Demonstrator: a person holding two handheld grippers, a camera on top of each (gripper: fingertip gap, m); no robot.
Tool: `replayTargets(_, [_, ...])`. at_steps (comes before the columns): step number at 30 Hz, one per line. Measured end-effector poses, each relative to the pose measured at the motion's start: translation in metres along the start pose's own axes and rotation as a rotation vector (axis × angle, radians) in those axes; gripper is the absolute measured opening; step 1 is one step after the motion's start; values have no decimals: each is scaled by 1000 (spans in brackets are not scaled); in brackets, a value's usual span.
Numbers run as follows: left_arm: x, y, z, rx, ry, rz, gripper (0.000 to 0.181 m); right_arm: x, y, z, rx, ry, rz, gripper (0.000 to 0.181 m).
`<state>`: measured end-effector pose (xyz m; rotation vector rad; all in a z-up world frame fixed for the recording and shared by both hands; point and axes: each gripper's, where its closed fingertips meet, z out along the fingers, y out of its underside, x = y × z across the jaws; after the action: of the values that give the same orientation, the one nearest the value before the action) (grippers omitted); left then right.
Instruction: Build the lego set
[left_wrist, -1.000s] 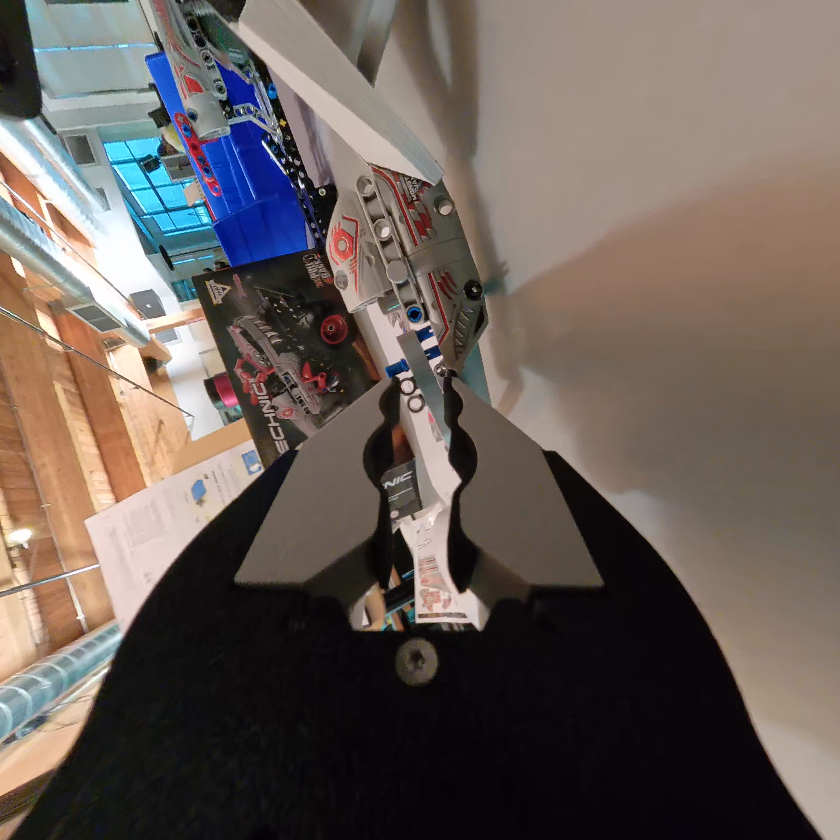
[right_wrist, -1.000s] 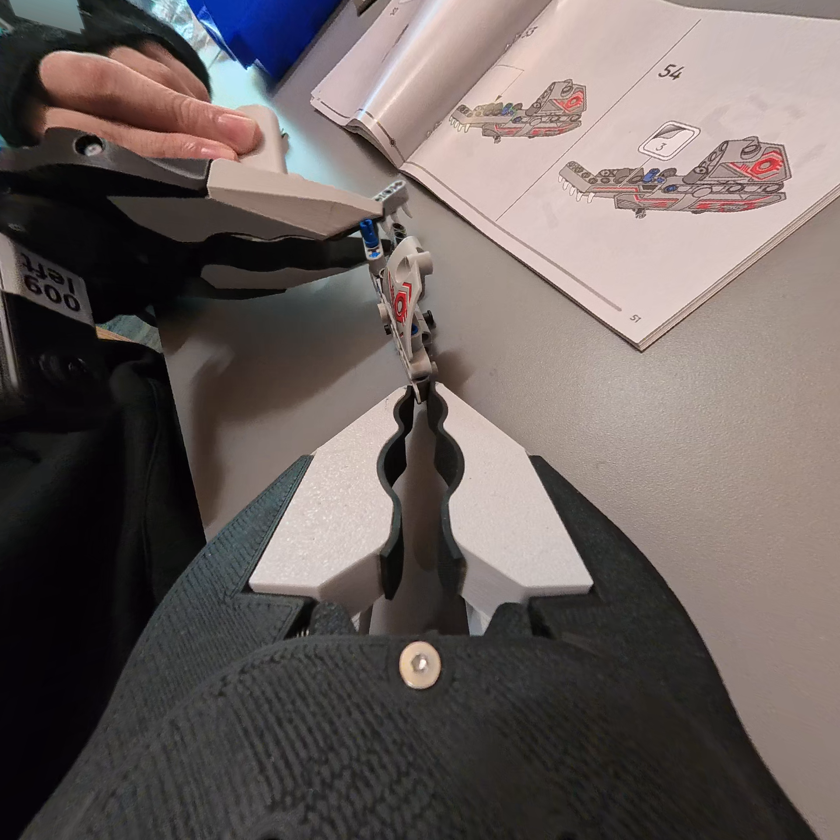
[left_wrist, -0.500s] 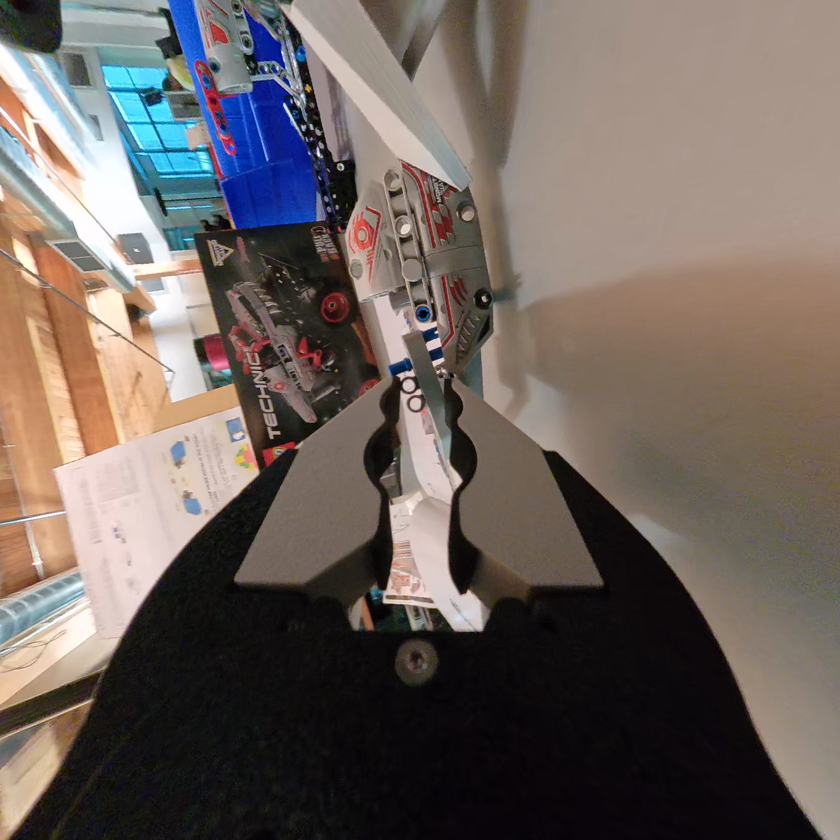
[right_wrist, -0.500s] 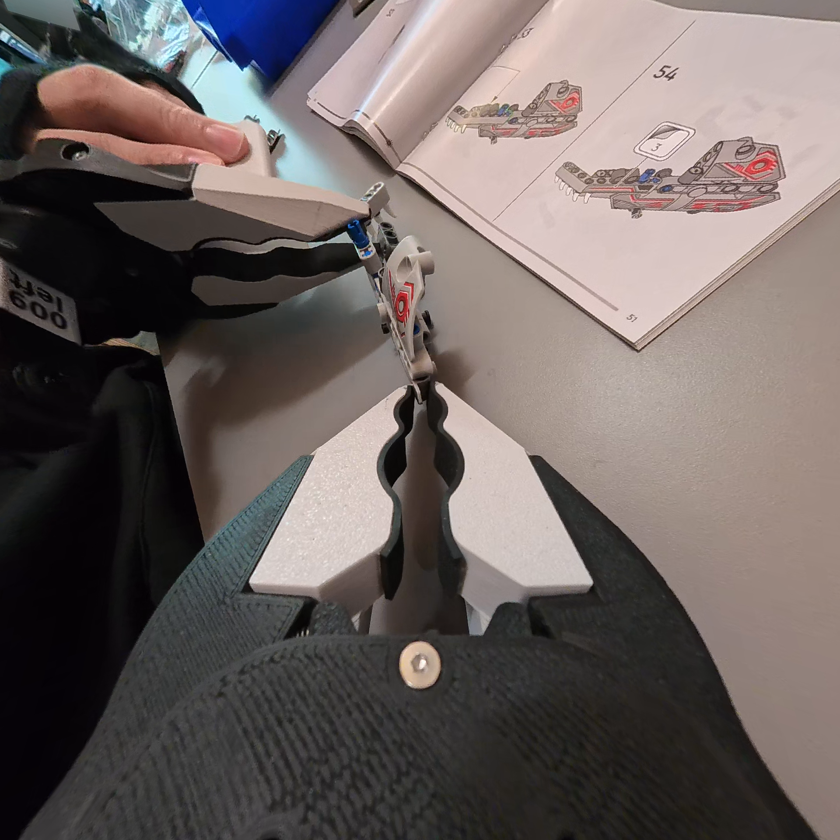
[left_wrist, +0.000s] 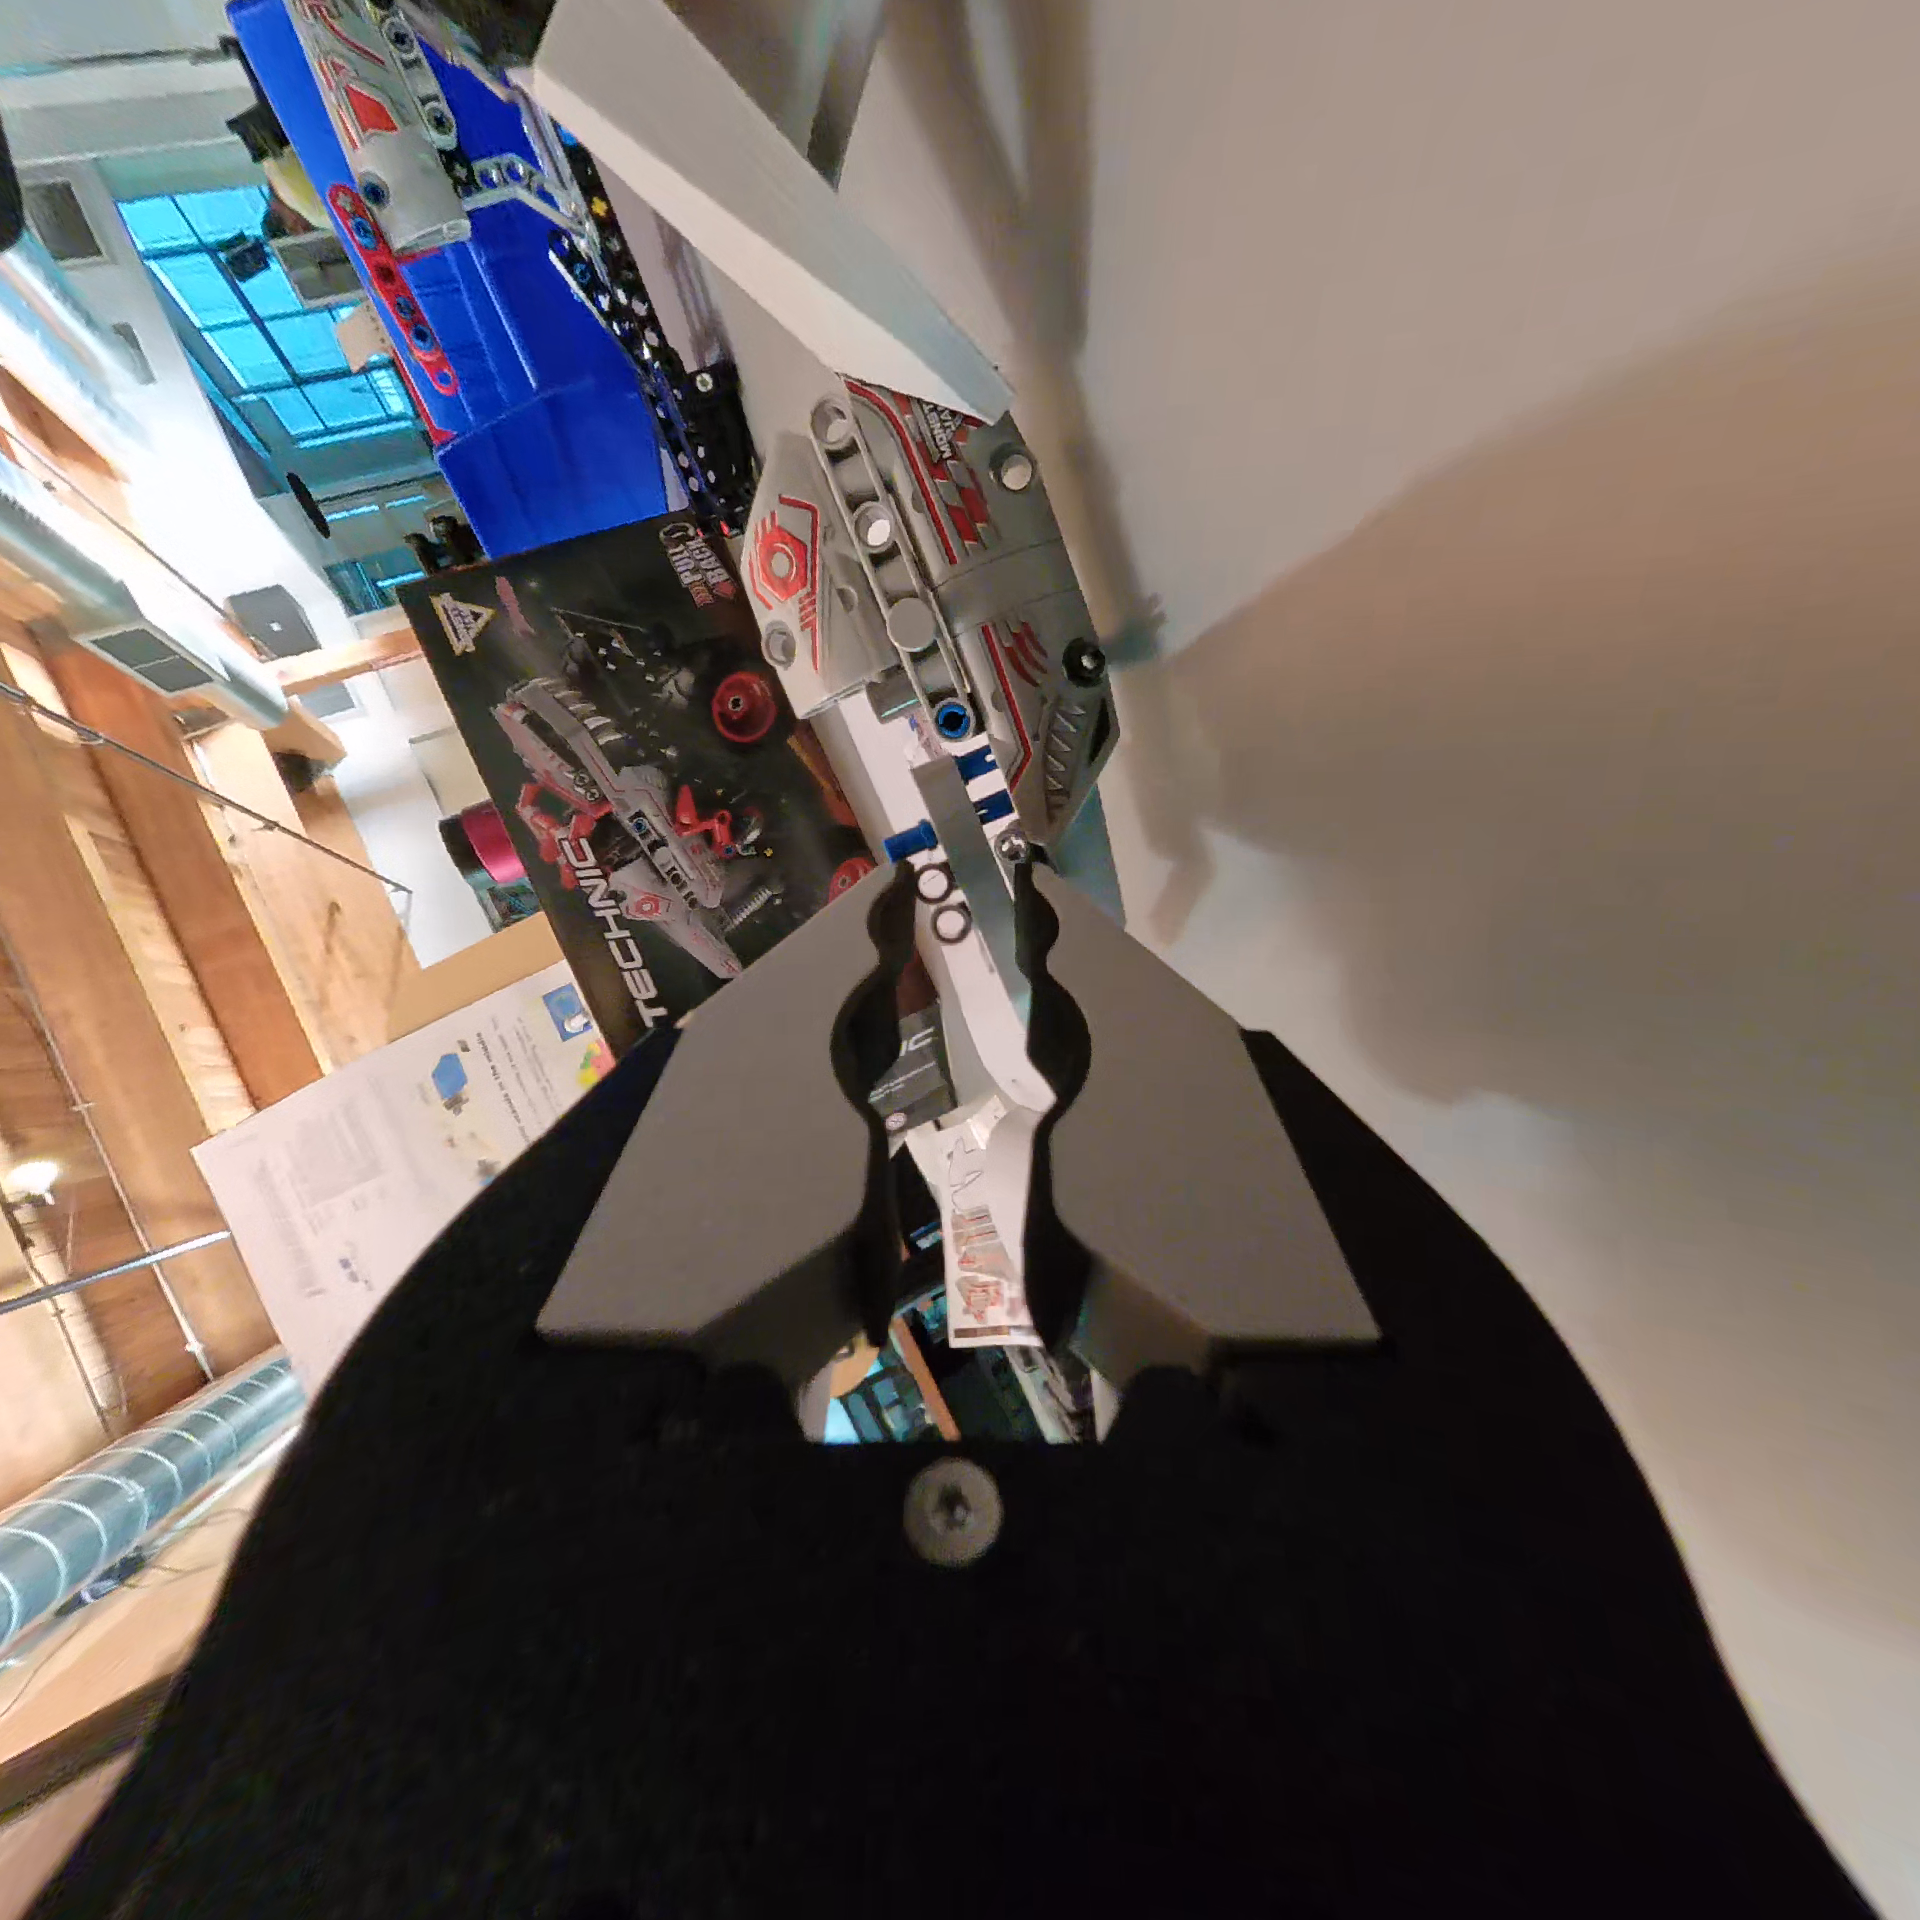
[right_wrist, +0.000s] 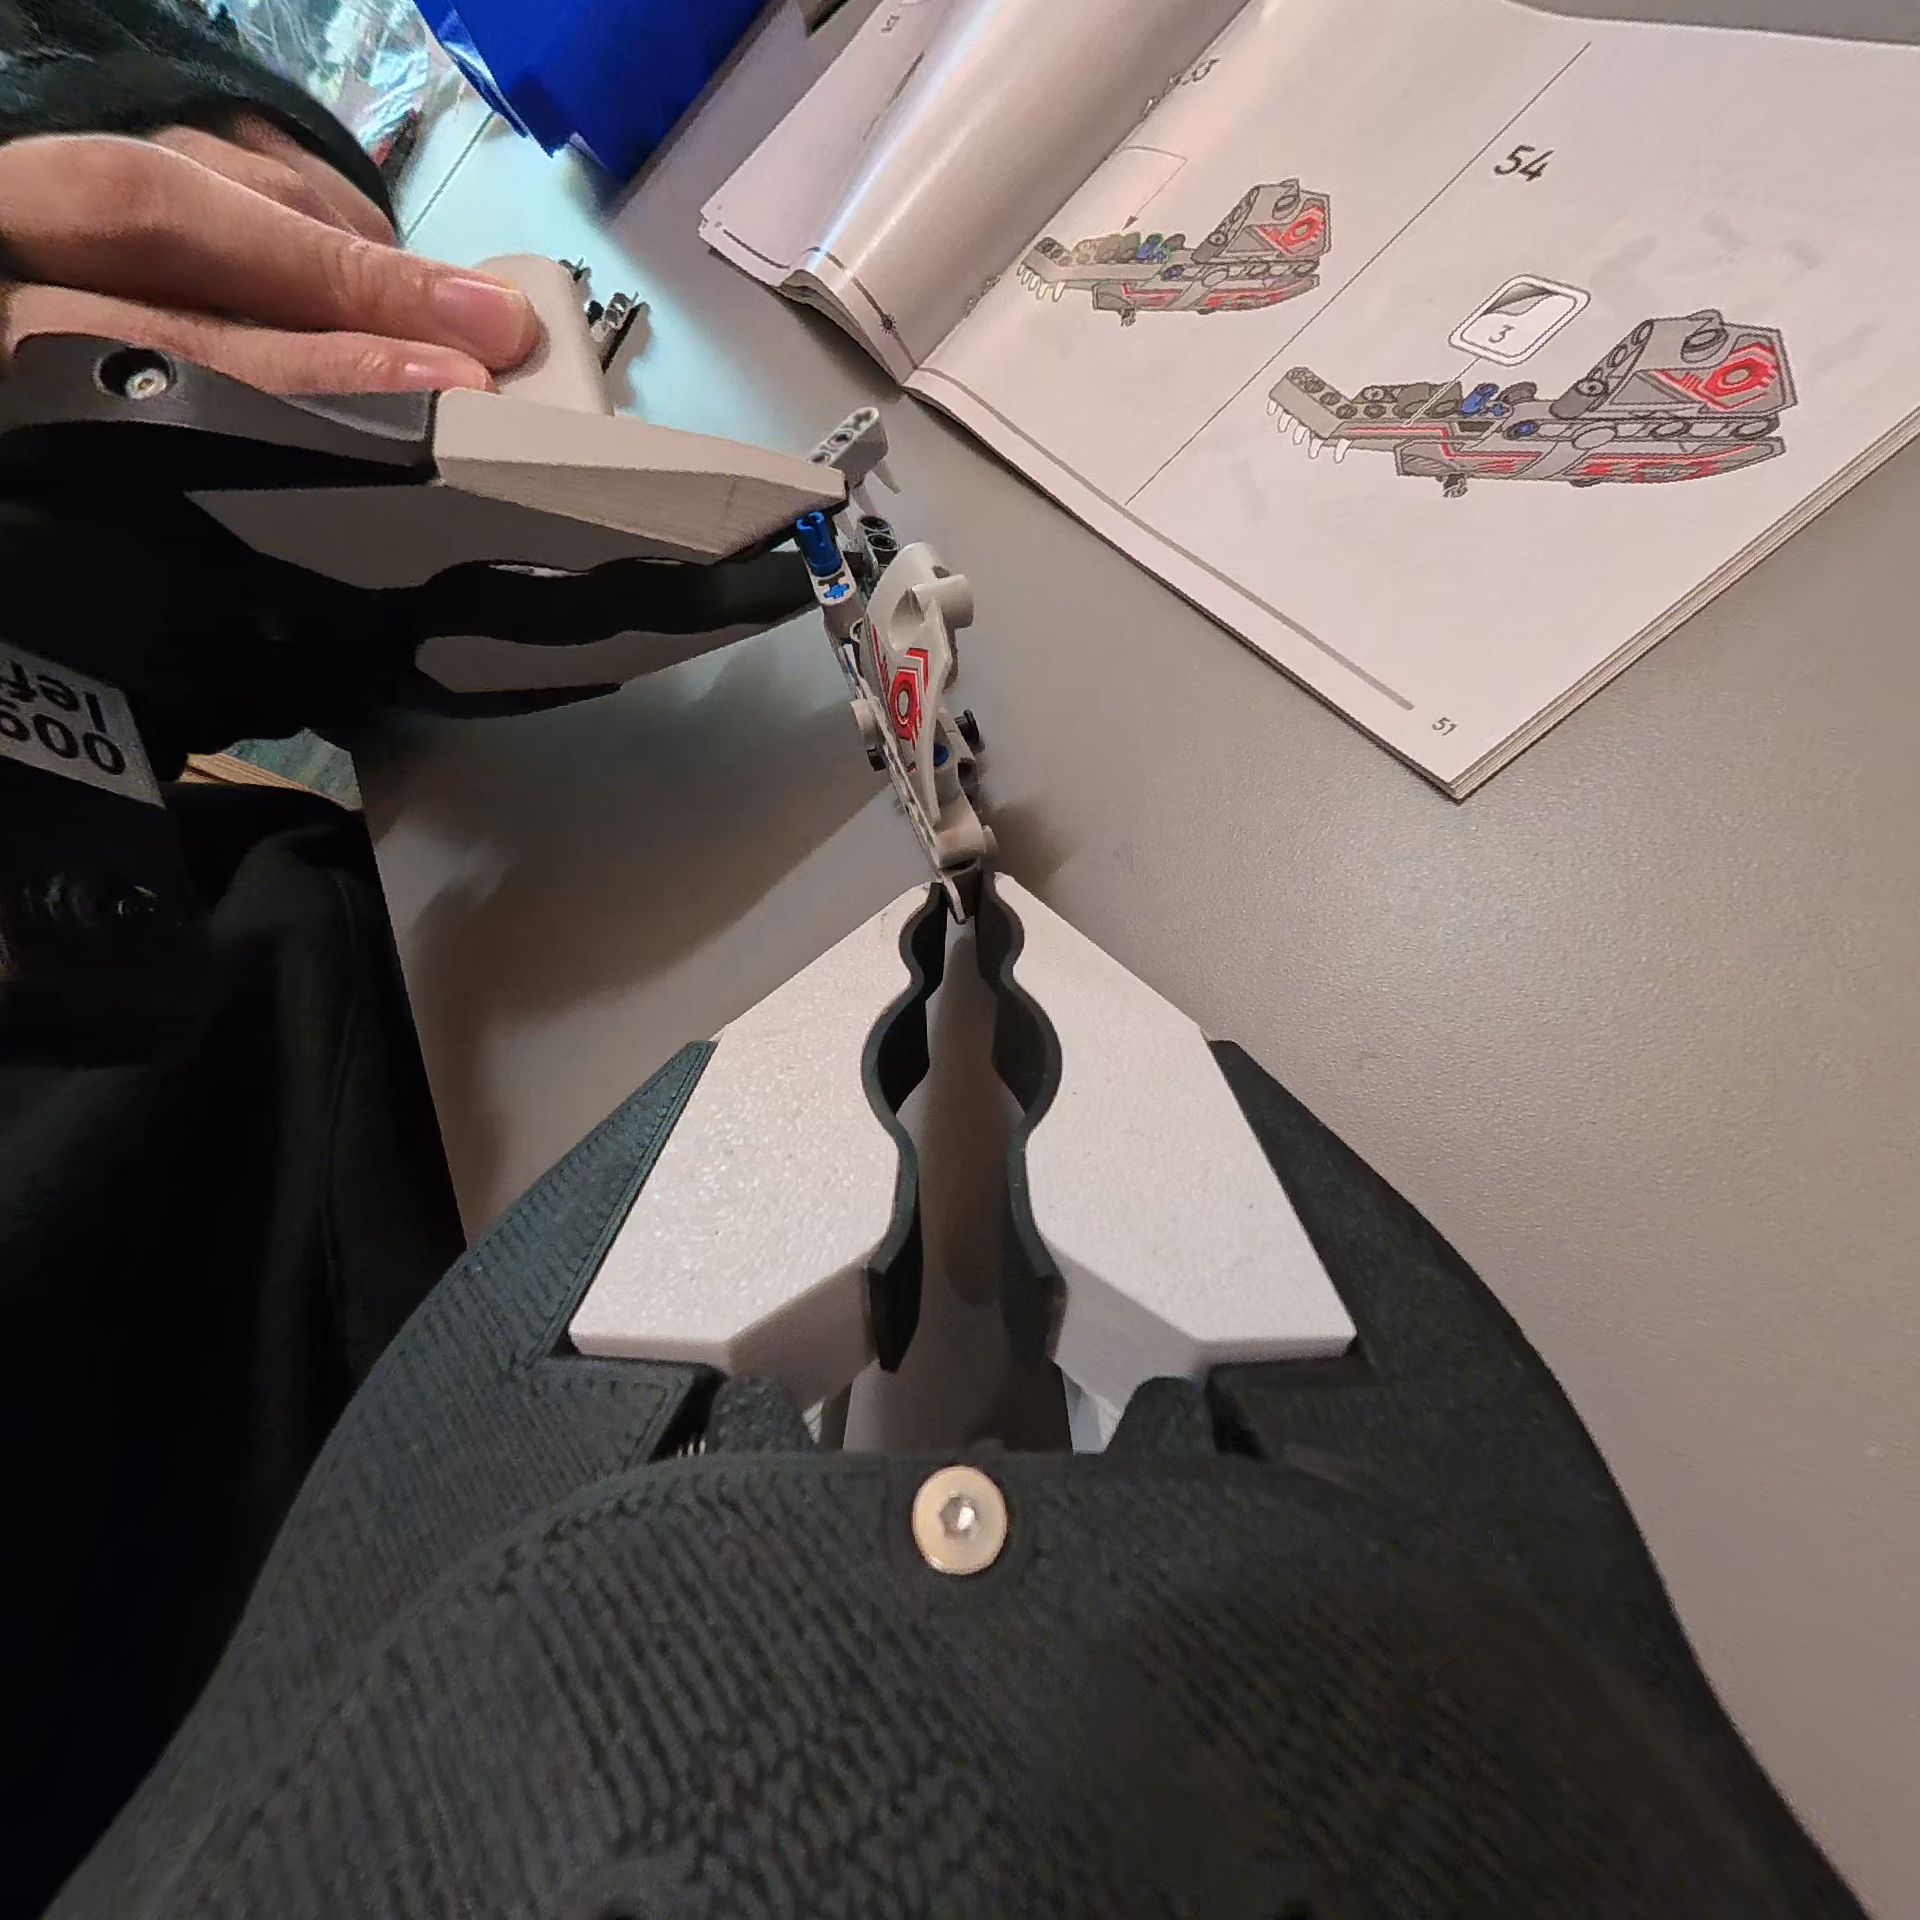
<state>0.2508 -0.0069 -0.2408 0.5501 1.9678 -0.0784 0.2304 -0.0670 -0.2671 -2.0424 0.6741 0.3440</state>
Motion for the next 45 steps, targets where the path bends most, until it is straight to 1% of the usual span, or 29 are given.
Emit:
replayTargets(3, [3, 0, -1, -14, -2, -40, 17, 0, 0, 0, 0, -1, -1, 4])
replayTargets(9, [2, 2, 0, -127, -63, -4, 16, -2, -1, 0, 4, -14, 4, 4])
replayTargets(14, [4, 2, -1, -124, -97, -56, 15, -1, -1, 0, 8, -9, 1, 5])
replayTargets(18, [6, 2, -2, -155, -98, -109, 16, -2, -2, 0, 11, -16, 7, 6])
replayTargets(22, [6, 1, -1, -195, -125, -46, 17, 0, -3, -1, 20, -11, 13, 6])
replayTargets(24, [5, 2, -1, -168, -134, -74, 16, 0, -3, -1, 21, -13, 15, 6])
replayTargets(27, [4, -1, -2, -66, -77, -251, 15, 2, -3, -1, 21, -7, 26, 4])
replayTargets(29, [3, -2, -3, -30, -64, -332, 15, 2, -3, -1, 17, -10, 33, 4])
replayTargets(33, [4, -1, -4, 7, -82, -346, 19, 2, -3, -1, 18, -19, 42, 4])
replayTargets(40, [13, -7, -6, 104, 14, -396, 39, 2, -3, -1, 17, -23, 46, 4])
replayTargets(45, [17, -12, -5, 181, 146, -522, 56, 1, -3, -1, 16, -24, 46, 4])
